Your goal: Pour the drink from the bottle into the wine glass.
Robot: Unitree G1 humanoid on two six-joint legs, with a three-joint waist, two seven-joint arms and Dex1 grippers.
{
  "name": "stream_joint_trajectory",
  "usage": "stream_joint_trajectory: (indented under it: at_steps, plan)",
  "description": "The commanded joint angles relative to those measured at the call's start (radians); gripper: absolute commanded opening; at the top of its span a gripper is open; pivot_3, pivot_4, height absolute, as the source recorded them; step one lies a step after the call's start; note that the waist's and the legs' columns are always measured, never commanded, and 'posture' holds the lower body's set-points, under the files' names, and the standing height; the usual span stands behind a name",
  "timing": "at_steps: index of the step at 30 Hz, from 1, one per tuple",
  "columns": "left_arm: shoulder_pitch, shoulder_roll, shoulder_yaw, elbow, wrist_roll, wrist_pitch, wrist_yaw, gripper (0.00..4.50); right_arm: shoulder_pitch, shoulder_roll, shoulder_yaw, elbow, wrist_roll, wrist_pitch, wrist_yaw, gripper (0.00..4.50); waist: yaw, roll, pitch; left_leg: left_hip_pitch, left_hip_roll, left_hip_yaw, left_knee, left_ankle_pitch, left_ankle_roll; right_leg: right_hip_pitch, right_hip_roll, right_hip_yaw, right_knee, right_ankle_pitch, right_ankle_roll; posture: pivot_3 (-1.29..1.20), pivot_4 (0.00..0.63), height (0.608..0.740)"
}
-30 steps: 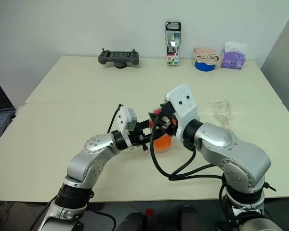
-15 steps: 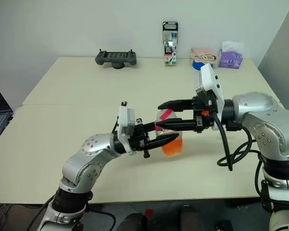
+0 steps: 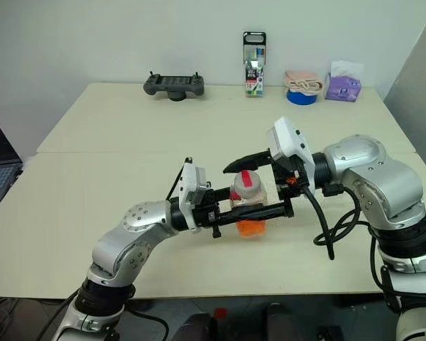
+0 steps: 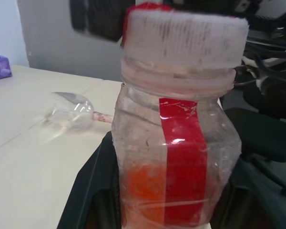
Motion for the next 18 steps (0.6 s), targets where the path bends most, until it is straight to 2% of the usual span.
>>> stream_joint_trajectory:
  at_steps: [1, 11, 18]
  plan:
    - [-0.015, 0.000, 0.039, 0.010, 0.006, -0.024, 0.025, 1.71, 0.008, -0.004, -0.069, -0.093, 0.038, 0.033, -0.080, 4.31, 0.001, 0.000, 0.000, 0.000, 0.000, 0.000, 0.000, 0.000, 0.000, 0.000, 0.000, 0.000, 0.000, 0.000, 0.000, 0.00, 0.150, 0.740]
    - [-0.026, -0.008, 0.025, 0.041, 0.012, -0.039, 0.014, 1.69, 0.081, 0.065, -0.170, -0.244, 0.112, 0.217, -0.439, 4.31, 0.002, 0.000, 0.000, 0.000, 0.000, 0.000, 0.000, 0.000, 0.000, 0.000, 0.000, 0.000, 0.000, 0.000, 0.000, 0.00, 0.150, 0.740]
    - [-0.034, -0.012, 0.026, 0.055, 0.020, -0.056, 0.009, 1.69, 0.111, 0.158, -0.141, -0.280, 0.069, 0.257, -0.665, 4.31, 0.000, 0.000, 0.000, 0.000, 0.000, 0.000, 0.000, 0.000, 0.000, 0.000, 0.000, 0.000, 0.001, 0.000, 0.000, 0.00, 0.150, 0.740]
